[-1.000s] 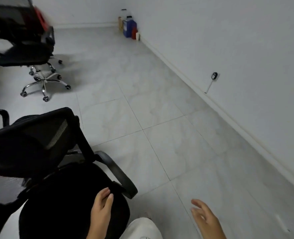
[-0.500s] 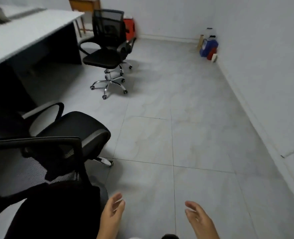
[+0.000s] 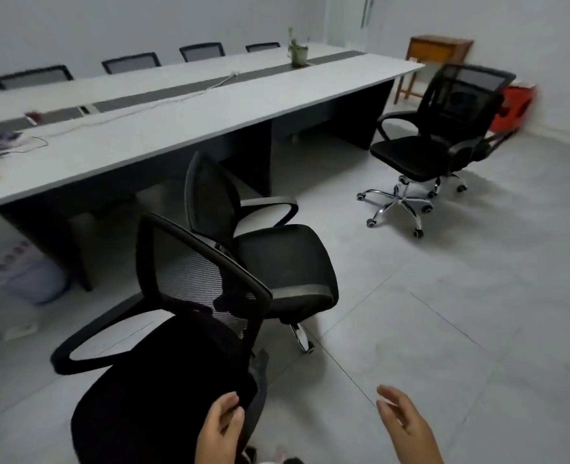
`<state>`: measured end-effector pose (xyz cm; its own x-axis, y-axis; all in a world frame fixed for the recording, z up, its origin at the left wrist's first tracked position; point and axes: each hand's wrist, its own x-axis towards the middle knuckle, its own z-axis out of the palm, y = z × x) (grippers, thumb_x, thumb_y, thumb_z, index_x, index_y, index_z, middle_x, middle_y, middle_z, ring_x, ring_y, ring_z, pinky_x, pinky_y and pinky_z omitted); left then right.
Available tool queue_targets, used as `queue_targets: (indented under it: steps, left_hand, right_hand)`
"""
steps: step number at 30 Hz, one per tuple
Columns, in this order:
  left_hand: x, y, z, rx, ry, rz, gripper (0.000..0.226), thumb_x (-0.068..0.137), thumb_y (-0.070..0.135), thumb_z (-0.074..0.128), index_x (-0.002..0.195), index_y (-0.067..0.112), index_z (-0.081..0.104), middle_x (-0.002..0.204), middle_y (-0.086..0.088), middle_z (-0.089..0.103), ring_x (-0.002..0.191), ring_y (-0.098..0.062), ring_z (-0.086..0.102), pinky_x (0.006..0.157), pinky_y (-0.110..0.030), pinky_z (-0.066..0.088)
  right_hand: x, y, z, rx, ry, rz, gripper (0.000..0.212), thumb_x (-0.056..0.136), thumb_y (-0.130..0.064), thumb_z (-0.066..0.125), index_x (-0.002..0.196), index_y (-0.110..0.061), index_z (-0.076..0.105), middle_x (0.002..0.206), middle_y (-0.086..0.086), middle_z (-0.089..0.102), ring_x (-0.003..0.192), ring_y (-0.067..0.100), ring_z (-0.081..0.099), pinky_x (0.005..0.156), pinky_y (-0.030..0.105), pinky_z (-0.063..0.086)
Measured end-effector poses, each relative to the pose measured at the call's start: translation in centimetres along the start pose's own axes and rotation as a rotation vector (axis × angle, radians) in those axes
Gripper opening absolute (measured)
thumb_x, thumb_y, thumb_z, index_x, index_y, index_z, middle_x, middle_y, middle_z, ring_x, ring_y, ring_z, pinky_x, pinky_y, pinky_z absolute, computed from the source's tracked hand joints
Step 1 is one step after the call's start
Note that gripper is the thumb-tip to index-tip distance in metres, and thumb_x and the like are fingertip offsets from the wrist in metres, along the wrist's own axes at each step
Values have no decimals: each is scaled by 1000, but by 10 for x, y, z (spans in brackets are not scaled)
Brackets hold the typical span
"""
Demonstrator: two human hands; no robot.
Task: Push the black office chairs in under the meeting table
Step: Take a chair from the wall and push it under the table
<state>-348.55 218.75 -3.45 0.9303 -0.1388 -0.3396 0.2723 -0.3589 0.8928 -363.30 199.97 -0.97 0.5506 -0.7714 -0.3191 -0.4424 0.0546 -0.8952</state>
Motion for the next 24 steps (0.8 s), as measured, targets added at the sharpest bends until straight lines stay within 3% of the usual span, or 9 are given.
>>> queue_targets:
  steps: [2, 4, 6, 10, 13, 16, 20, 24]
  left_hand:
    - [11, 9, 4, 0, 31, -21, 25, 84, -4, 55, 109, -2, 57, 102, -12, 56, 95, -22, 50, 89, -30, 35]
    - [28, 22, 8, -43, 50, -37, 26, 85, -4, 54, 111, -3, 56, 105, -15, 57, 98, -24, 51, 88, -30, 35]
    - [48, 42, 11, -122, 67, -30, 26, 85, -4, 53, 111, -2, 55, 110, -17, 57, 98, -24, 51, 88, -29, 35]
    - [88, 91, 29, -183, 143, 46, 32, 87, 7, 54, 119, 7, 48, 115, -8, 51, 106, -18, 49, 84, -22, 37]
    - [129, 121, 62, -103, 215, 43, 56, 83, 18, 63, 132, 5, 38, 131, -12, 44, 118, -21, 44, 97, -30, 38]
    - [155, 139, 88, 152, 306, -60, 72, 81, 28, 64, 140, 7, 27, 143, -13, 30, 132, -26, 30, 106, -32, 27]
    - [156, 139, 92, 258, 331, -123, 76, 83, 14, 57, 144, 13, 13, 146, -8, 23, 134, -22, 26, 108, -26, 24]
    - [135, 124, 86, 193, 263, -140, 80, 80, 9, 56, 145, 19, 11, 141, -3, 27, 127, -18, 34, 105, -28, 35]
  right_hand:
    - [9, -1, 13, 18, -26, 21, 24, 82, 3, 58, 85, -21, 59, 100, 1, 63, 71, -15, 58, 61, -1, 41]
    - [28, -6, 25, 7, -67, 17, 28, 82, 3, 58, 80, -25, 58, 101, -2, 63, 72, -12, 59, 61, 2, 42]
    - [52, -16, 31, -7, -129, 1, 30, 82, 3, 58, 80, -26, 58, 100, -5, 63, 71, -16, 57, 61, -2, 40]
    - [111, -41, 39, -67, -259, -61, 30, 82, 4, 58, 81, -26, 59, 99, -3, 63, 72, -15, 57, 60, -2, 41]
    - [157, -65, 49, -138, -367, -133, 22, 83, 1, 58, 89, -21, 60, 100, 6, 63, 82, 0, 60, 62, -1, 43]
    - [201, -87, 58, -179, -498, -184, 16, 84, -4, 58, 97, -13, 59, 103, 6, 62, 89, 3, 56, 63, 0, 43]
    - [248, -111, 72, -306, -678, -263, 18, 84, -10, 59, 96, -23, 56, 109, 5, 60, 93, 2, 56, 66, 0, 43]
    - [275, -129, 100, -552, -885, -498, 24, 87, -23, 57, 108, -30, 46, 111, -10, 52, 107, 7, 52, 84, 14, 38]
